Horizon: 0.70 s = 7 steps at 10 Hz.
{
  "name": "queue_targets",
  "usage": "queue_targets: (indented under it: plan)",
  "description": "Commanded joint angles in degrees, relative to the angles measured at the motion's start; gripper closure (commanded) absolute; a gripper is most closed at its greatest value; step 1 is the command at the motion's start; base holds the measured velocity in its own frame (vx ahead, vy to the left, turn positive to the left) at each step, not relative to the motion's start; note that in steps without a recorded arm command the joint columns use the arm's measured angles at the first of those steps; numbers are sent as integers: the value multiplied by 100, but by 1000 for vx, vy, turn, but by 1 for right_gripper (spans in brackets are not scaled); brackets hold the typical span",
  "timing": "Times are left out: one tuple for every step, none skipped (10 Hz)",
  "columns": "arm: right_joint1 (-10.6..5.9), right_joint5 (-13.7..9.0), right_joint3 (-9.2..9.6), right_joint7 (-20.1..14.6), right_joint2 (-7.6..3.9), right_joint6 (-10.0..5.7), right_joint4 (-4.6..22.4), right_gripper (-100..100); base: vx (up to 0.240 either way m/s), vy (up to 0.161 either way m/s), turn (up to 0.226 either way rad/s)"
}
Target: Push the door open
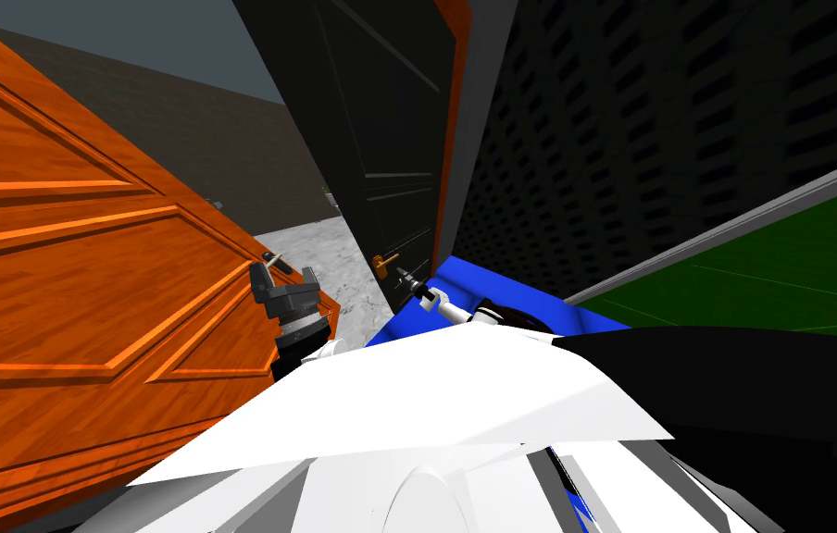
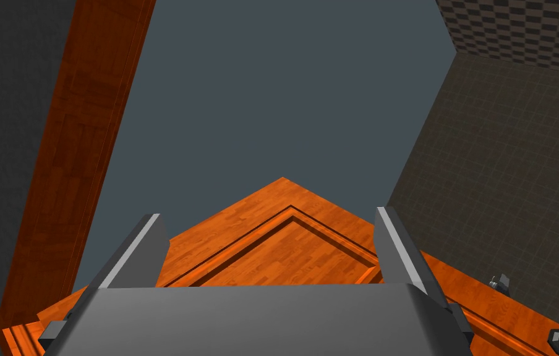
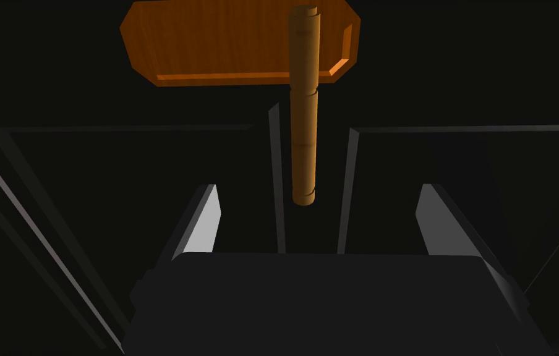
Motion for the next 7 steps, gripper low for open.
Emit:
queue_targets:
  plan:
    - [-9,2,88,-58,-32,-13,-22,-100,25,-6,-82]
    - [-9,2,88,-58,-32,-13,-22,-100,41,-2,-28]
    - [-10,2,104,-68,-37,-15,-26,-100,20,-2,-27]
    - [-10,2,104,-68,-37,-15,-26,-100,9,-2,-31]
    - [-10,2,104,-68,-37,-15,-26,-100,-13,3,42]
    - [-10,2,104,-68,-37,-15,-26,-100,0,0,0]
    - [-10,2,104,-68,-37,-15,-26,-100,0,0,0]
